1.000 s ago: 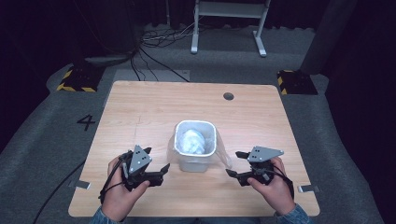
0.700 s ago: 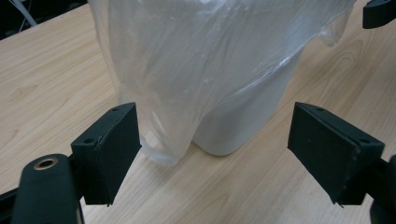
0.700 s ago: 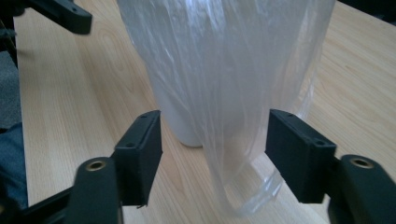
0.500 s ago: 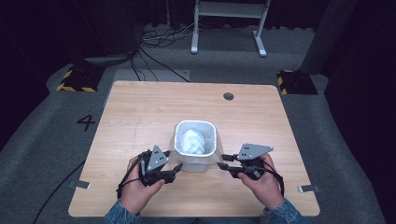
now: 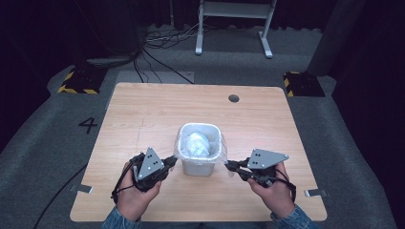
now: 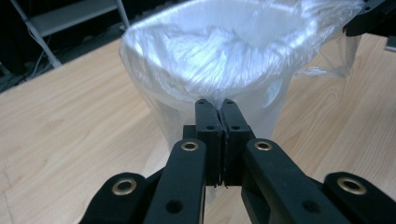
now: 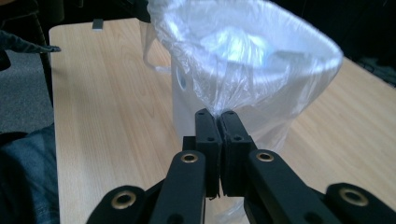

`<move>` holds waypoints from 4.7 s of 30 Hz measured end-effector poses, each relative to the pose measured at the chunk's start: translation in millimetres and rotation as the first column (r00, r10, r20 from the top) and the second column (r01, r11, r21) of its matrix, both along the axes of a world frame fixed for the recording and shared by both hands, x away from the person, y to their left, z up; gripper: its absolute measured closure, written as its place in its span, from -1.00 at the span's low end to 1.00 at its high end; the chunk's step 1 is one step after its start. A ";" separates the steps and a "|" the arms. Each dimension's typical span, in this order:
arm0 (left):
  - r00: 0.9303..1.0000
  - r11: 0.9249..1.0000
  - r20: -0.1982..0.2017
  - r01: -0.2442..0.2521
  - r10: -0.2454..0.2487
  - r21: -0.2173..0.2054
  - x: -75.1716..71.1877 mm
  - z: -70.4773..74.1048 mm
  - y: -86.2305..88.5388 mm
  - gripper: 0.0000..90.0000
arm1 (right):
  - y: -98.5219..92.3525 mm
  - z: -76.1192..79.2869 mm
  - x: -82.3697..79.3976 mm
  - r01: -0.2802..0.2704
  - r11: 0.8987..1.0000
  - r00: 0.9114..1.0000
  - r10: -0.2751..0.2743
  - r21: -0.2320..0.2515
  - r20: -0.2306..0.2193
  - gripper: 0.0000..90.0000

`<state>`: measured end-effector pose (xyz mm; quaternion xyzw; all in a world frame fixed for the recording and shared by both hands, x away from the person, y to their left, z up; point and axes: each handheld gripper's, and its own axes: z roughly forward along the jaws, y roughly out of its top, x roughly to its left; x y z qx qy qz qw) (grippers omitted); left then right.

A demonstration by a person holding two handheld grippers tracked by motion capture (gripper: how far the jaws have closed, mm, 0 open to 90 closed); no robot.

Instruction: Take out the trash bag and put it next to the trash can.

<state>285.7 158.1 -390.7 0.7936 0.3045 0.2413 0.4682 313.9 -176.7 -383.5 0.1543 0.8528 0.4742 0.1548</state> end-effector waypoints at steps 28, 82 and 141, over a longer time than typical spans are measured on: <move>0.997 0.996 -0.032 -0.062 0.065 0.067 57.2 -5.7 -4.0 0.99 | 5.4 0.5 61.1 0.095 0.995 0.995 -0.096 -0.038 -0.019 0.99; 0.997 0.998 -0.017 -0.071 0.071 0.001 52.5 6.1 0.0 0.91 | 19.7 20.5 60.0 0.208 0.978 0.978 -0.208 0.018 -0.011 0.57; 0.986 0.986 0.025 -0.167 0.167 -0.019 34.5 7.1 26.0 -0.13 | 98.0 48.3 75.3 0.000 1.000 0.997 0.001 0.010 -0.080 0.98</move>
